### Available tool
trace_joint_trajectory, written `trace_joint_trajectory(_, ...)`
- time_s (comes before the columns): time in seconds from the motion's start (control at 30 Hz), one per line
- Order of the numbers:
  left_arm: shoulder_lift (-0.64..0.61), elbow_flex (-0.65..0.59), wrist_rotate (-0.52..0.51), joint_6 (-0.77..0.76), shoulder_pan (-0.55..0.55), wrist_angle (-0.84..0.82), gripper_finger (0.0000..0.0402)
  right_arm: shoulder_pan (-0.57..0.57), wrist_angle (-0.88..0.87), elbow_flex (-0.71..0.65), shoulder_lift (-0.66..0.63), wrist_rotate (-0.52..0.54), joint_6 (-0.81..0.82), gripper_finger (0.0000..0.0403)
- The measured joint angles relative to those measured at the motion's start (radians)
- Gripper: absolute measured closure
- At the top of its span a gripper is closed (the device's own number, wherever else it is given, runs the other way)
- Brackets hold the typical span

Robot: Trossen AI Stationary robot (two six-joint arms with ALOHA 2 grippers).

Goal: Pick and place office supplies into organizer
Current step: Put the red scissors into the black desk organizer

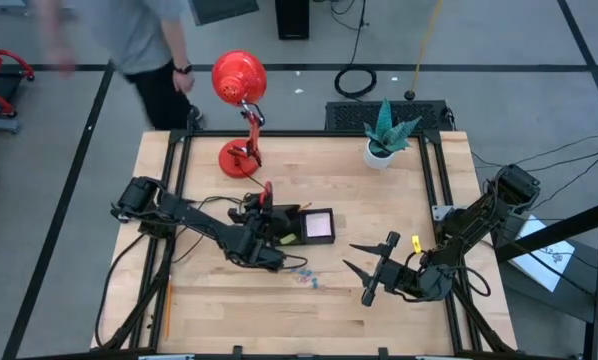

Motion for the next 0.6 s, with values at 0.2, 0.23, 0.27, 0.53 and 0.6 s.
trace_joint_trajectory(0.2, 0.0, 0.0, -0.003, -0.015, -0.006, 0.0, 0.0315, 0.0, 0.0, 0.0, 0.0, 0.0, 0.0, 0.0222)
trace_joint_trajectory(0.23, 0.0, 0.0, -0.003, -0.016, -0.008, 0.0, 0.0315, 0.0, 0.0, 0.0, 0.0, 0.0, 0.0, 0.0222)
trace_joint_trajectory(0.27, 0.0, 0.0, -0.003, -0.017, -0.01, 0.0, 0.0315, 0.0, 0.0, 0.0, 0.0, 0.0, 0.0, 0.0222)
trace_joint_trajectory(0.53, 0.0, 0.0, 0.001, -0.062, -0.025, -0.013, 0.0315, 0.0, 0.0, 0.0, 0.0, 0.0, 0.0, 0.0222)
trace_joint_trajectory(0.6, 0.0, 0.0, 0.001, -0.075, -0.028, -0.015, 0.0309, 0.0, 0.0, 0.0, 0.0, 0.0, 0.0, 0.0222)
